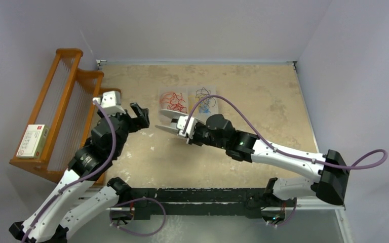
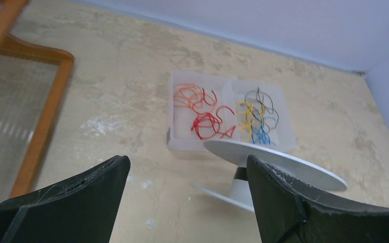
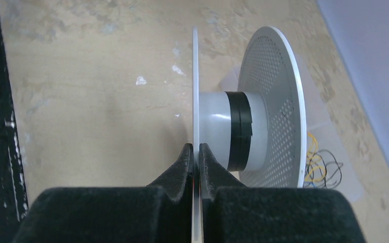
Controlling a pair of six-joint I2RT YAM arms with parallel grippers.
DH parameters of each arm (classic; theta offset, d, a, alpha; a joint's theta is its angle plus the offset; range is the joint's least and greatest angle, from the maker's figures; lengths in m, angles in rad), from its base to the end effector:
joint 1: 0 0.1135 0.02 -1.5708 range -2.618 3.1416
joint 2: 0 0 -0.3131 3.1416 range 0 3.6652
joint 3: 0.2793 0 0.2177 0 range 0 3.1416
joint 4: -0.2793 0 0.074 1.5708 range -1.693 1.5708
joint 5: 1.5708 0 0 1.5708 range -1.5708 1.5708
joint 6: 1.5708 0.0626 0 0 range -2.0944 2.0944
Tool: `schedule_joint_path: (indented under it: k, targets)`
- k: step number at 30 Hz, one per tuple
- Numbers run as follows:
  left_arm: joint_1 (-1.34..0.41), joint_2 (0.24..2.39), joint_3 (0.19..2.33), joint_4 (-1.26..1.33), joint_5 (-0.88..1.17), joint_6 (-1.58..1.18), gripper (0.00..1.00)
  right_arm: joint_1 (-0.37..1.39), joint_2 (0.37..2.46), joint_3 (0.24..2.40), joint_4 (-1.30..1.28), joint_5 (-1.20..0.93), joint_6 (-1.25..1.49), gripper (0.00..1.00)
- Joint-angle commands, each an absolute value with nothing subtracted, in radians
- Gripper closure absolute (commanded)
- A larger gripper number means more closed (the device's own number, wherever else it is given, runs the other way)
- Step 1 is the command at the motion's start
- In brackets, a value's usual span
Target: Wrap the cables
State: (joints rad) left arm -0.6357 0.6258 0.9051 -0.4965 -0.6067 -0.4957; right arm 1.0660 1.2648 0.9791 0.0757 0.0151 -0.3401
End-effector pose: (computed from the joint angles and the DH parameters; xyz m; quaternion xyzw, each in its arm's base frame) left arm 0.0802 -0.0148 0.3852 -0.1346 0.7552 -0.1238 0.6294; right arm 0.1348 0.2420 0.3822 -0.4989 0.5961 0.2179 0.5902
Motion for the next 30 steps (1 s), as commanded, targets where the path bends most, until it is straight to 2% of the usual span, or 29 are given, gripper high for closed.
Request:
schedule_joint_path:
  k: [1,9,13,16,19,30]
  targets:
    - [-0.633,0.673,0.966,-0.534,-0.393,-0.493,0.15,1.068,1.205,0.937,0.259,-0.177,-0.563,1.0]
    - [-0.632,0.714,1.137,-0.717,-0.196,-0.363,0.23,1.065,1.242,1.007,0.118,-0.326,-0.726,1.0]
    - [-0.639,0.722,1.147,-0.763,0.01,-0.291,0.36,1.023,1.27,1.08,-0.006,-0.447,-0.769,1.0]
    - [-0.644,0.705,1.136,-0.761,0.064,-0.268,0.35,0.961,1.304,1.155,-0.124,-0.561,-0.795,1.0]
    - [-0.673,0.69,1.116,-0.75,0.06,-0.237,0.29,0.944,1.345,1.224,-0.239,-0.618,-0.826,1.0]
    - [-0.933,0.765,1.126,-0.783,-0.281,-0.167,0.29,0.931,1.386,1.323,-0.456,-0.784,-0.903,1.0]
